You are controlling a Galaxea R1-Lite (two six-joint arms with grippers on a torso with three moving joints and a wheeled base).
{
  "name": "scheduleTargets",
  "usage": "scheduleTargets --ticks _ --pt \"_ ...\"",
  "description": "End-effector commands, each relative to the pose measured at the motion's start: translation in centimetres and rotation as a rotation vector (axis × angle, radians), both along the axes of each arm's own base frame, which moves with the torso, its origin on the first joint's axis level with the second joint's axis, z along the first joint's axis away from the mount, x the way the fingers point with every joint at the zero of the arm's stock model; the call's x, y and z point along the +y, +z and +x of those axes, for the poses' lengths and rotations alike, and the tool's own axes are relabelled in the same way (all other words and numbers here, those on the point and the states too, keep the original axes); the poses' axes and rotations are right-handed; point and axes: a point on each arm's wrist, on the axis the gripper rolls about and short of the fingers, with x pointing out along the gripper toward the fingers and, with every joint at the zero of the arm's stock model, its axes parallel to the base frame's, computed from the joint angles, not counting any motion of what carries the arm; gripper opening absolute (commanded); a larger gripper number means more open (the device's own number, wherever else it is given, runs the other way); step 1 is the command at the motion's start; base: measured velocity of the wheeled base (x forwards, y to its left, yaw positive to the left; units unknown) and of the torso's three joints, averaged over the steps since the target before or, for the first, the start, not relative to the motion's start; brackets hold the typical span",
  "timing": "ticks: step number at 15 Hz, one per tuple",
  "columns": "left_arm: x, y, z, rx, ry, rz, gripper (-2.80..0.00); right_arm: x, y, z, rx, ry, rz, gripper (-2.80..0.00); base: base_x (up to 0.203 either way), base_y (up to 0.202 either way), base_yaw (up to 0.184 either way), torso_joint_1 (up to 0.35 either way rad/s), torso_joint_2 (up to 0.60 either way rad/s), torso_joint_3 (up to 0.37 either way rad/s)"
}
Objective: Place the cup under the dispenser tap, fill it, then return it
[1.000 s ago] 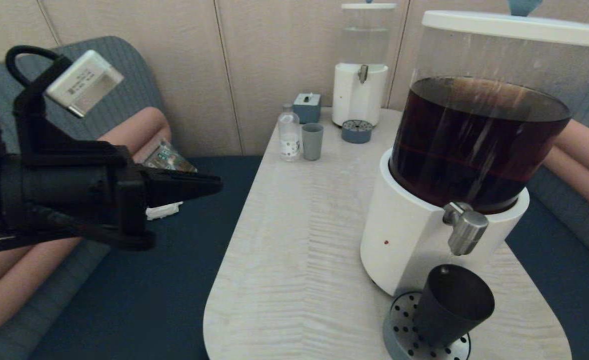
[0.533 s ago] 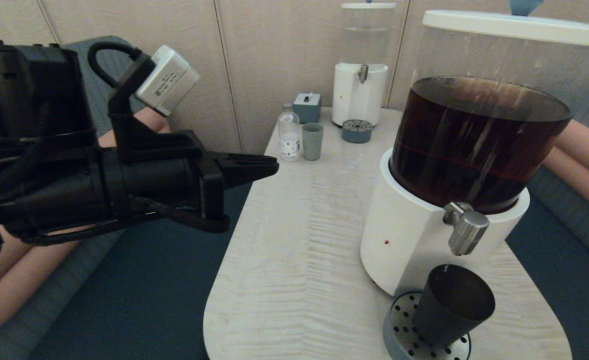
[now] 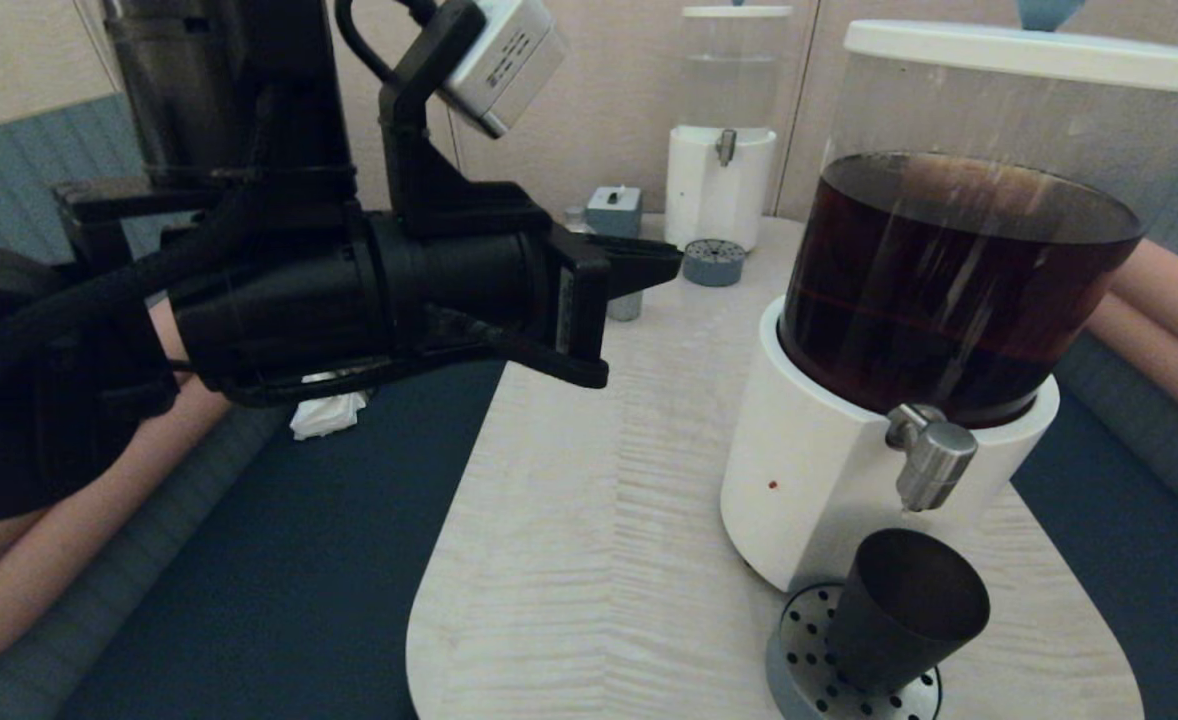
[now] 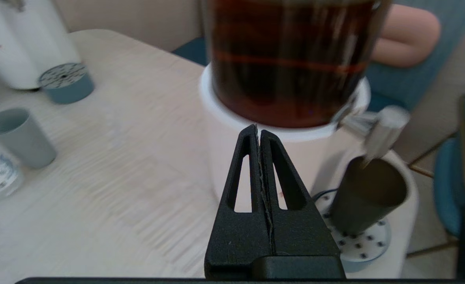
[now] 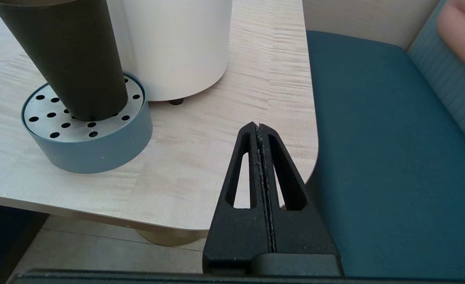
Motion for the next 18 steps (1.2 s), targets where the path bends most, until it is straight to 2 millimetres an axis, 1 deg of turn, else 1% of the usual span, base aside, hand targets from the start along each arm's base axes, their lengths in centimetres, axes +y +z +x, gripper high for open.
scheduleTargets --ticks 1,3,7,9,12,13,16,18 --pt "-0.9 1.0 -0.1 0.043 -0.025 0.04 -2.8 0.0 -0.1 0.0 0.002 0.0 -0.001 -2.8 0.0 0.0 0.0 0.0 0.0 0.0" --pt "-1.8 1.3 -0.4 0.114 -0.059 0.142 -2.8 0.0 -0.1 0.0 0.002 0.001 -0.001 -2.8 0.0 0.0 0.0 0.0 0.0 0.0" --pt "-3.9 -1.5 0.4 0.04 -0.111 0.441 -2.8 0.0 -0.1 0.0 0.002 -0.001 -0.001 -2.8 0.0 0.0 0.0 0.0 0.0 0.0" --pt "-5.1 -2.2 1.0 0.024 -0.119 0.479 -2.8 0.0 -0.1 0.0 0.002 0.001 -0.001 -2.8 0.0 0.0 0.0 0.0 0.0 0.0" --pt "-7.0 -2.0 2.7 -0.072 -0.117 0.502 -2.8 0.0 -0.1 0.0 0.002 0.001 -0.001 -2.8 0.0 0.0 0.0 0.0 0.0 0.0" --pt "-7.7 -2.2 2.7 -0.083 -0.127 0.507 -2.8 0.0 -0.1 0.0 0.0 -0.001 -0.001 -2.8 0.0 0.0 0.0 0.0 0.0 0.0" --pt "-8.9 -2.7 3.0 -0.091 -0.143 0.504 -2.8 0.0 -0.1 0.0 0.0 0.001 -0.001 -2.8 0.0 0.0 0.0 0.0 0.0 0.0" --pt "-9.7 -3.0 2.7 -0.102 -0.159 0.496 -2.8 0.0 -0.1 0.0 0.0 0.001 -0.001 -2.8 0.0 0.0 0.0 0.0 0.0 0.0"
